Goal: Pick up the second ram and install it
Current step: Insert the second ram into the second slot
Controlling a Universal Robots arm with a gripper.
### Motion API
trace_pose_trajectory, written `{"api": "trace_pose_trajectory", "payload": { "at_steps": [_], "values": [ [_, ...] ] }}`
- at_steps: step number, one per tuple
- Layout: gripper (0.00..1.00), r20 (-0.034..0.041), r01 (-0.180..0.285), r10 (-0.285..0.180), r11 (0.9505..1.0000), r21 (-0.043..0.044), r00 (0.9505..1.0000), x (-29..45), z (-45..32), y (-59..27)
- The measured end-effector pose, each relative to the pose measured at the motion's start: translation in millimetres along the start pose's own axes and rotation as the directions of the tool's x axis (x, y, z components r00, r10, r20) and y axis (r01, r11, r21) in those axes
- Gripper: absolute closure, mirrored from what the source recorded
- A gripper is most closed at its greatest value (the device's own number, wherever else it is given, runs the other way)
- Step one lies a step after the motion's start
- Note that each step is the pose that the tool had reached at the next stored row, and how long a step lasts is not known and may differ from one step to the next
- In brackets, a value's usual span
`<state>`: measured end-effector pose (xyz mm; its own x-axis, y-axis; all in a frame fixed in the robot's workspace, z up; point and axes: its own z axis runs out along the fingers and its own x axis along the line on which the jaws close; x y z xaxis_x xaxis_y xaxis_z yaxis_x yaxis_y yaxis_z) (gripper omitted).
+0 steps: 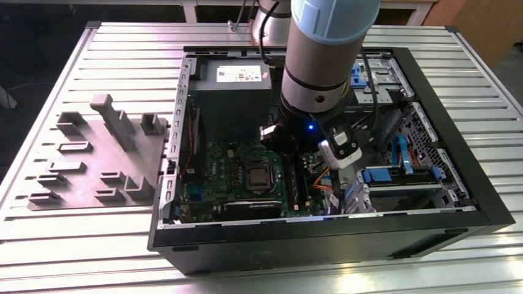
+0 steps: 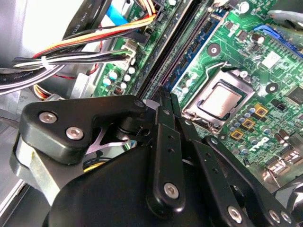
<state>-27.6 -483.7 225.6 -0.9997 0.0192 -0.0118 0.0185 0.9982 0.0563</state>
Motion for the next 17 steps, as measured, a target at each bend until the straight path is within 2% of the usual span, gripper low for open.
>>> {"api": "trace_pose_trajectory", "payload": {
  "at_steps": [3,17],
  "values": [
    [0.88,0.0006,0.0,0.0,1.0,-0.0009,1.0,0.1,2.2,-0.2],
    [0.88,0.0007,0.0,0.0,1.0,-0.0011,1.0,0.1,2.3,-2.0]
  ]
}}
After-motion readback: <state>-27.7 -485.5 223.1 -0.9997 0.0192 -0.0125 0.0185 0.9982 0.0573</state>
